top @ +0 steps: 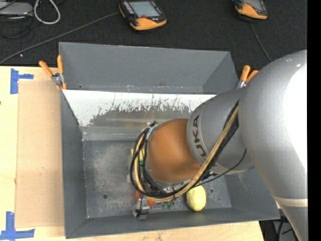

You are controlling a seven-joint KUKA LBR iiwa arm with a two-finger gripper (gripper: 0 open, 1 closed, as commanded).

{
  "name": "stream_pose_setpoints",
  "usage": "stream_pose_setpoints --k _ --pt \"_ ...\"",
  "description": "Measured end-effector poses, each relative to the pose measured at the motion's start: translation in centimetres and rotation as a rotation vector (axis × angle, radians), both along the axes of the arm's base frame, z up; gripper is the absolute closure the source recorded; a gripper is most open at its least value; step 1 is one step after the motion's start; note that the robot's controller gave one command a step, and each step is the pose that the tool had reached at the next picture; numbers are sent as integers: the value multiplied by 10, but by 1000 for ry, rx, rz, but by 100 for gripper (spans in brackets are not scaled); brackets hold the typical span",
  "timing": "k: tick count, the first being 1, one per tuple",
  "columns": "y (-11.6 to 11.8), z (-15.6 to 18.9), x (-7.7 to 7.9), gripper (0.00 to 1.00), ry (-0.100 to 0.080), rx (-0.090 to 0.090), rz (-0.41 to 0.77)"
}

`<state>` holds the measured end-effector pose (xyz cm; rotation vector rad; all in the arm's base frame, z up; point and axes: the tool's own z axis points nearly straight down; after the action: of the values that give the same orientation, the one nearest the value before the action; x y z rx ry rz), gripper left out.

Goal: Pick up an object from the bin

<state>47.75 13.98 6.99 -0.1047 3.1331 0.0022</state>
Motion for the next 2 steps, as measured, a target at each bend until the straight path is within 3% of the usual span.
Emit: stream_pose_setpoints --k 1,2 --pt "9 33 106 0 4 3 108" --pt "-43 30 67 0 12 -1 118"
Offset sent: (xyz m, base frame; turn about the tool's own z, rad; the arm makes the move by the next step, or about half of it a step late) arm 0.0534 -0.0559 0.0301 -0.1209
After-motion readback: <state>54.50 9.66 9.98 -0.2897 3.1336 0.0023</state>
